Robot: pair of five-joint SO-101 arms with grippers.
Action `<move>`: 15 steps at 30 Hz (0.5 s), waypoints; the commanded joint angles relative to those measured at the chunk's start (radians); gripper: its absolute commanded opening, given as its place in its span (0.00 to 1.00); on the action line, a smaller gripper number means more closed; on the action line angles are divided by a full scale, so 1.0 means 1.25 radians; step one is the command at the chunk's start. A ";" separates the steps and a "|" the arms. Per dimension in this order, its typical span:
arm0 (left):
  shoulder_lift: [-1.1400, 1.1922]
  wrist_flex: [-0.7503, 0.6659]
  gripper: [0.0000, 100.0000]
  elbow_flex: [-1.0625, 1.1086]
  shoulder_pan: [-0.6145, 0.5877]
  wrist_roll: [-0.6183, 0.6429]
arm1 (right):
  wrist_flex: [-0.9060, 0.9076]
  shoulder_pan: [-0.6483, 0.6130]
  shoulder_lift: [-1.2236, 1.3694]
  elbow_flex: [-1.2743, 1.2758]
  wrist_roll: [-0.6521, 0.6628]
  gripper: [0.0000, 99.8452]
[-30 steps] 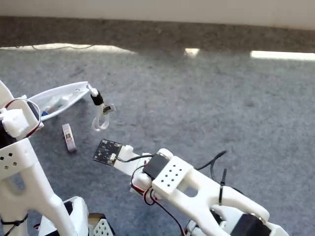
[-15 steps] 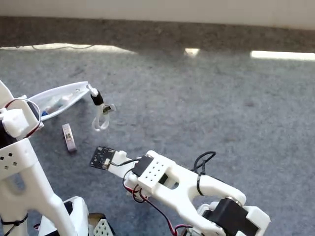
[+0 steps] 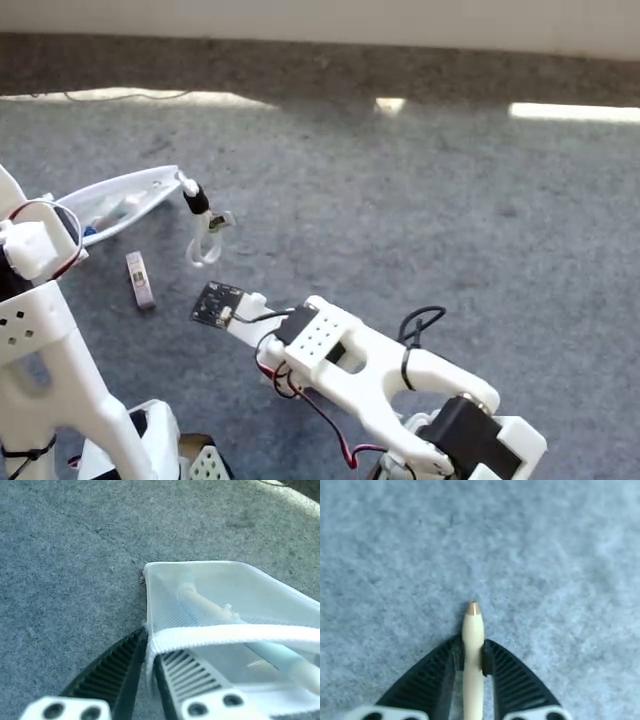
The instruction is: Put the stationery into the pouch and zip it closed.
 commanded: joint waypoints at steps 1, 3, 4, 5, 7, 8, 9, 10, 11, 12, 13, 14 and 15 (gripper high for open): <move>0.001 -0.009 0.01 0.007 -0.008 -0.005 | -0.003 0.026 -0.050 0.008 0.006 0.01; 0.001 -0.009 0.01 0.007 -0.008 -0.005 | -0.001 0.046 -0.112 0.008 0.006 0.01; 0.001 -0.009 0.01 0.007 -0.008 -0.005 | -0.001 0.056 -0.147 0.008 0.006 0.01; 0.001 -0.009 0.01 0.007 -0.007 -0.005 | -0.001 0.067 -0.184 0.008 0.006 0.01; 0.001 -0.009 0.01 0.007 -0.007 -0.005 | -0.001 0.088 -0.258 0.008 0.006 0.01; 0.001 -0.009 0.01 0.007 -0.007 -0.005 | -0.001 0.095 -0.296 0.008 0.006 0.01; 0.001 -0.009 0.01 0.007 -0.007 -0.005 | -0.001 0.101 -0.332 0.008 0.006 0.01; 0.001 -0.009 0.01 0.007 -0.007 -0.005 | -0.002 0.106 -0.368 0.007 0.006 0.01; 0.001 -0.009 0.01 0.007 -0.004 -0.005 | -0.002 0.110 -0.403 0.006 0.002 0.01; 0.001 -0.009 0.01 0.007 -0.004 -0.005 | -0.002 0.110 -0.436 0.006 0.001 0.01; -0.001 -0.009 0.01 0.007 -0.003 -0.005 | -0.002 0.110 -0.473 0.006 0.001 0.01; -0.001 -0.009 0.01 0.007 -0.003 -0.005 | -0.002 0.110 -0.511 0.006 0.001 0.01; -0.002 -0.009 0.01 0.007 -0.003 -0.005 | -0.002 0.109 -0.548 0.004 0.001 0.01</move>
